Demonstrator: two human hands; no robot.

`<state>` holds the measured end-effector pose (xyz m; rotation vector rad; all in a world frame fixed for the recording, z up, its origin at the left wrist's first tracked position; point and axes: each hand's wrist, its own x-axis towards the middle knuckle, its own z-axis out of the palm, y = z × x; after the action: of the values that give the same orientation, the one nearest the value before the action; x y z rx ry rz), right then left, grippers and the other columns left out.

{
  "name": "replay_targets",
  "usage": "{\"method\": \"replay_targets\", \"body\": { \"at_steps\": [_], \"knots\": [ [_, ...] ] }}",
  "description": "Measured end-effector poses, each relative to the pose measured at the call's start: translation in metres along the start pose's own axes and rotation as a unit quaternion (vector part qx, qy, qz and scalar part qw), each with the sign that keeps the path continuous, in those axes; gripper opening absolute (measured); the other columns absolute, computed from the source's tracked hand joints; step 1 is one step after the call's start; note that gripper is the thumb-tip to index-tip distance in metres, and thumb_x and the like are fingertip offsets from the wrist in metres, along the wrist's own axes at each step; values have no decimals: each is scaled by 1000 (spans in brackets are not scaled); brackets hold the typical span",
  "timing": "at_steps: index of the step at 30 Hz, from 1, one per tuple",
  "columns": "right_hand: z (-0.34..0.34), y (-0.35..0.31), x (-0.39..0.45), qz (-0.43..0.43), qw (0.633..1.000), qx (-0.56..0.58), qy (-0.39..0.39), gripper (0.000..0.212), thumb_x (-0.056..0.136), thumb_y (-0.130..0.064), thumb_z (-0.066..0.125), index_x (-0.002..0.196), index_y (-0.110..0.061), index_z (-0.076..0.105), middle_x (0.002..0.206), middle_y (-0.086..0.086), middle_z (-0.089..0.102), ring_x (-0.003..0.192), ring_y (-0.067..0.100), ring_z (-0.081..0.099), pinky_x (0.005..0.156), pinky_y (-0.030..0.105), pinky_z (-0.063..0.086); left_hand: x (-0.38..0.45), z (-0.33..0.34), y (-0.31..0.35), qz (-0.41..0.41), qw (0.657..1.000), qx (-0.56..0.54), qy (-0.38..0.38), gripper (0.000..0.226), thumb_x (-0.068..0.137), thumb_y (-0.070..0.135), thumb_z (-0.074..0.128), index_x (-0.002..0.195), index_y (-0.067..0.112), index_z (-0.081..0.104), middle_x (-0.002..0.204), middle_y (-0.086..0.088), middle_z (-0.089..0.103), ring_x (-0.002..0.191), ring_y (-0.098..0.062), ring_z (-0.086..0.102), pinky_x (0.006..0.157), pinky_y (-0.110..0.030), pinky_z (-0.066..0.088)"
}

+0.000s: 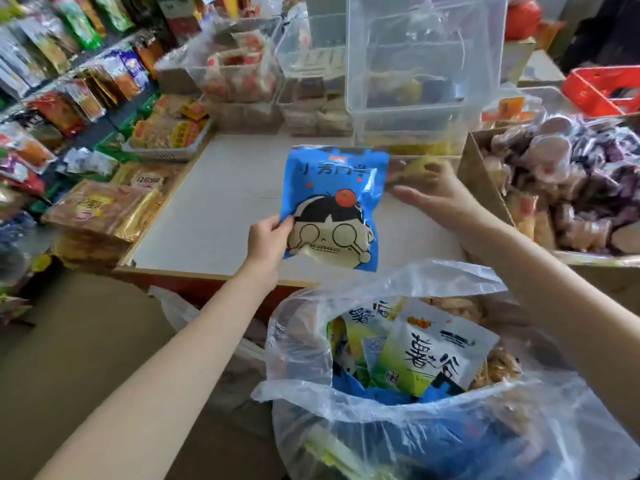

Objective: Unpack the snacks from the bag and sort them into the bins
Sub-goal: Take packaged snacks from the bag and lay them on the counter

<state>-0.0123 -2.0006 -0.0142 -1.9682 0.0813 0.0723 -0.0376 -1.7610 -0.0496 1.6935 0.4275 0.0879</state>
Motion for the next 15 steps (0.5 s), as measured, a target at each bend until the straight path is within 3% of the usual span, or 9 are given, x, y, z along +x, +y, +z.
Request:
{"method": "replay_targets", "body": {
  "at_steps": [2,4,9,12,15],
  "knots": [
    [29,8,-3,88,982,100,-135,73,84,-28,66,143,-18,23,118,9,58,93,20,61,87,34,51,20,-1,-4,-43,998,-41,31,24,94,11,52,73,18,60,70,0,57,63,-11,53,53,-19,47],
    [60,12,3,109,961,180,-180,63,88,-16,63,140,-17,27,107,6,62,78,18,65,76,33,56,37,3,-9,-70,995,-55,34,24,94,12,51,72,19,58,70,0,55,61,-9,51,45,-14,47],
    [113,19,51,159,927,328,-84,49,84,7,60,128,-7,45,89,7,63,56,13,66,51,19,53,91,2,-20,-109,990,-92,13,23,95,12,50,75,19,58,73,2,58,63,-10,61,45,-13,47],
    [140,25,91,215,896,388,-37,47,84,13,57,127,-1,47,85,7,63,53,13,66,49,18,53,136,-6,-27,-121,988,-86,-43,19,93,7,50,86,19,61,82,1,63,69,-10,62,51,-14,49],
    [170,36,142,270,866,421,5,47,84,18,52,128,4,46,87,14,61,67,26,63,56,23,58,188,-14,-41,-131,990,-43,-43,22,91,2,48,103,17,58,92,-1,63,73,-11,61,52,-15,49]
  ]
}}
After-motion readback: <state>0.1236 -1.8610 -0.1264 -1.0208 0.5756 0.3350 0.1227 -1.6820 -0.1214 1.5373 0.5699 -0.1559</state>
